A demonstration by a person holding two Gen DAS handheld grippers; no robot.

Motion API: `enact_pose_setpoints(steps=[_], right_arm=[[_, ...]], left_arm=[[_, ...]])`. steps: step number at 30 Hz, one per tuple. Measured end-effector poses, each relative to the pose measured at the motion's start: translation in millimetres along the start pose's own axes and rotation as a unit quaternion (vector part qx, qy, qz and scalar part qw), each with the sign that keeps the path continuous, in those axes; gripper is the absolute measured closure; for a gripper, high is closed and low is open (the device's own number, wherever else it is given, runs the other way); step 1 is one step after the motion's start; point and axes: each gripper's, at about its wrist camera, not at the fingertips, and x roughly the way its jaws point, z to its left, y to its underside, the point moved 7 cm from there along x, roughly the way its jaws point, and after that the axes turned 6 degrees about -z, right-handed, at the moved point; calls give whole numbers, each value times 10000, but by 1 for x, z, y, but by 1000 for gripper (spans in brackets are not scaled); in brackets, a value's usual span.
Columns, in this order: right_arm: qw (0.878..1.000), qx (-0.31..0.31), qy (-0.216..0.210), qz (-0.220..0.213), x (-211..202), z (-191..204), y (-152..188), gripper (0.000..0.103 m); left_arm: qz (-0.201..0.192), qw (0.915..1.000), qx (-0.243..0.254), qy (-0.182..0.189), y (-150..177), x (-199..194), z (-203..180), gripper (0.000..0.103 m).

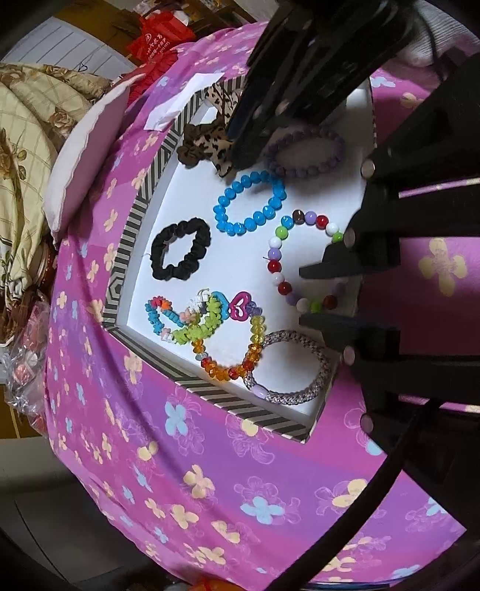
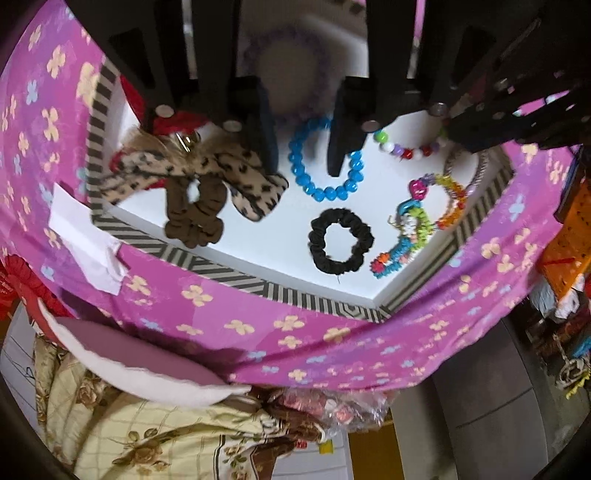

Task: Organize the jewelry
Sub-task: 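Carry both bracelets into the box and open both tools to release them, then withdraw both tools from the box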

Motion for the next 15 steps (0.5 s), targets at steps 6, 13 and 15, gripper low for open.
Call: enact_pose_setpoints(steps=[6, 13, 15], right_arm=[[9992, 268, -20, -310, -44, -7, 14, 59], [9974, 441, 78, -561, -86, -12, 37, 49], [9967, 475, 86, -649, -97, -11, 43, 49]], left_arm=[[-224, 9996, 141, -43, 4, -20, -5, 54], [-636, 9970, 372, -255, 11, -52, -7, 54], [-723, 9961, 405, -287, 13, -61, -7, 54]])
